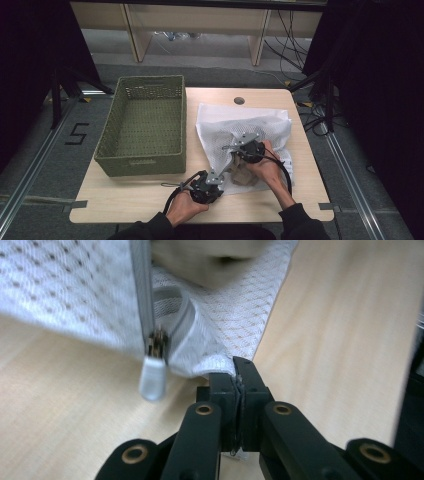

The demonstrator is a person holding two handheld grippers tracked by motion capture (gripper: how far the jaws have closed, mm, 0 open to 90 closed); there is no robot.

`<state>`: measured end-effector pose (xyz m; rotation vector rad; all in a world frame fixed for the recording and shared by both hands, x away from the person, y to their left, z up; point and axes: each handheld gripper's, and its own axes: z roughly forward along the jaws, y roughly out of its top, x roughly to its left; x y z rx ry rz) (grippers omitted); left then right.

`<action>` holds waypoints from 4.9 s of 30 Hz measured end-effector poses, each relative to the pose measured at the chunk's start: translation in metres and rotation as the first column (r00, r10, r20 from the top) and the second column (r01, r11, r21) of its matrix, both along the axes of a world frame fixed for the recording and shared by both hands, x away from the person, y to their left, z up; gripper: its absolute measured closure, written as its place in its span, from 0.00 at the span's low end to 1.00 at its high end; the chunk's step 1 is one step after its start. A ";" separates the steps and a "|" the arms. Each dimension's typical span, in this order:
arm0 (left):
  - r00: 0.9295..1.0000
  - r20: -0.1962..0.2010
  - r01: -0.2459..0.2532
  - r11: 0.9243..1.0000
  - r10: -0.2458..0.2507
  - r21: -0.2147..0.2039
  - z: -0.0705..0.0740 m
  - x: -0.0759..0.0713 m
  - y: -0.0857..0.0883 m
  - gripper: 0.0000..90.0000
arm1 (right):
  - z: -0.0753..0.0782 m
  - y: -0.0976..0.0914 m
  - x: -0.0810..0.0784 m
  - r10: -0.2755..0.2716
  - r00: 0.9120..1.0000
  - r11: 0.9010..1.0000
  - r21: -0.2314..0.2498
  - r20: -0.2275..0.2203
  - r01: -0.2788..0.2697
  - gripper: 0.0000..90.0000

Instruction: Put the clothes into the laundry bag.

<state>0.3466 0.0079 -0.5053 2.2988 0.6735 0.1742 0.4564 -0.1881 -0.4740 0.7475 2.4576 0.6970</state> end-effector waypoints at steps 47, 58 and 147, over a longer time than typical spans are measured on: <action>0.992 0.112 -0.053 0.999 0.053 -0.002 0.044 -0.021 0.017 0.52 | 0.001 -0.055 -0.078 0.161 0.967 0.987 0.017 -0.196 -0.161 1.00; 0.999 0.041 -0.023 0.999 0.021 0.044 0.008 0.001 -0.011 0.41 | -0.001 -0.052 -0.074 0.157 0.971 0.987 0.011 -0.181 -0.158 1.00; 0.994 0.101 -0.036 0.994 0.047 -0.108 0.047 -0.001 0.034 0.36 | 0.027 -0.107 -0.064 -0.102 0.993 0.924 0.366 -0.053 0.115 0.39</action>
